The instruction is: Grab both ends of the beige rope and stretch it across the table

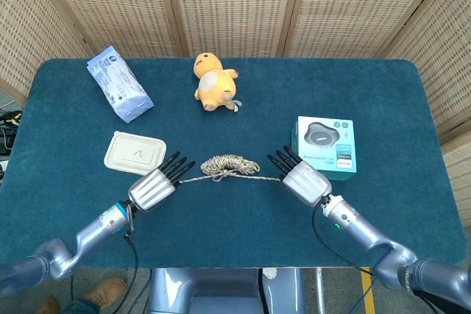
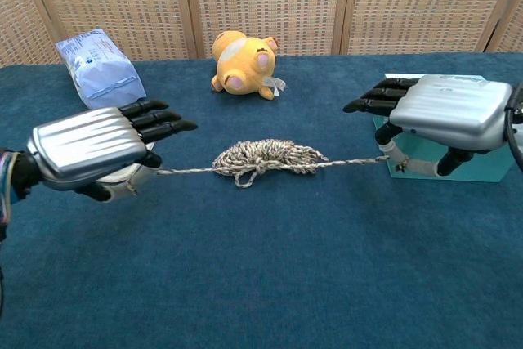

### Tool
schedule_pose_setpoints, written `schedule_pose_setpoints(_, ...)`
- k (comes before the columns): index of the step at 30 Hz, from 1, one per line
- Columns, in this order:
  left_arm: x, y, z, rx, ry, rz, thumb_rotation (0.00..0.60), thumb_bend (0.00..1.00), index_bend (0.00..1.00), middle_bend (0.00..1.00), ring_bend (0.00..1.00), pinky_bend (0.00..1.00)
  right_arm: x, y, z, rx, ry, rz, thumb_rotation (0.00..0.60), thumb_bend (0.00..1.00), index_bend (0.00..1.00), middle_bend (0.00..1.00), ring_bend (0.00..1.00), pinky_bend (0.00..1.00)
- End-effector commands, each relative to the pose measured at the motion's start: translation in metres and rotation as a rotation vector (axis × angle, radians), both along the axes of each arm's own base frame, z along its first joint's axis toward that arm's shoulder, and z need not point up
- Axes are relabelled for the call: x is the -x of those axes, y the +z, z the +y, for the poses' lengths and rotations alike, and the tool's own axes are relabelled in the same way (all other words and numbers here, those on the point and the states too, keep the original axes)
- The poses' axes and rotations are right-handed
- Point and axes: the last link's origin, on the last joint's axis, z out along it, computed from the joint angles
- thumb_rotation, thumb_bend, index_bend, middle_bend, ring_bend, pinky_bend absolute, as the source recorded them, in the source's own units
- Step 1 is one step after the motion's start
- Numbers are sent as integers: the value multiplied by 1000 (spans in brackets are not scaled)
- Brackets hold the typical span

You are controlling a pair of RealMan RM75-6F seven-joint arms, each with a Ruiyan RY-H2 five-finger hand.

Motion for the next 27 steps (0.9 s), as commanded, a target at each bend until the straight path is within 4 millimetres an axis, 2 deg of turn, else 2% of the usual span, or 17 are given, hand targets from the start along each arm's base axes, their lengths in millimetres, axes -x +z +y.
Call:
schedule_pose_setpoints(1,23,17,4,-41,51,3,600,531,724,0,0,0,5,8,-3,29,-14,15,600,465,645,12,0,0)
schedule_pose_setpoints(4,48,36,8,-77,137,-28,600,529,724,0,0,0,14,20,-7,73,-38,33,600,467,645,14,0,0)
schedule_pose_setpoints(9,76,56,12,-115,227,-79,600,531,725,0,0,0,25,37,-7,120,-68,56,600,465,645,15,0,0)
schedule_pose_setpoints(14,87,66,12,-128,263,-141,600,532,725,0,0,0,32,49,-5,149,-89,68,600,465,645,16,0,0)
schedule_pose_setpoints(19,89,67,12,-124,265,-159,600,530,724,0,0,0,33,52,-4,157,-104,74,600,465,644,16,0,0)
schedule_pose_setpoints(21,88,66,12,-117,270,-164,600,527,722,0,0,0,34,51,-4,157,-111,74,600,461,610,13,0,0)
schedule_pose_setpoints(23,88,65,12,-108,277,-173,600,513,714,0,0,0,33,50,-4,153,-119,66,600,446,531,7,0,0)
schedule_pose_setpoints(25,88,66,11,-101,280,-174,600,404,629,0,0,0,33,50,-4,156,-122,64,600,422,450,3,0,0)
schedule_pose_setpoints(26,88,66,11,-97,282,-175,600,265,463,0,0,0,34,50,-4,159,-125,63,600,365,366,1,0,0)
schedule_pose_setpoints(27,88,67,10,-86,296,-188,600,124,257,0,0,0,34,52,-3,170,-140,53,600,297,290,0,0,0)
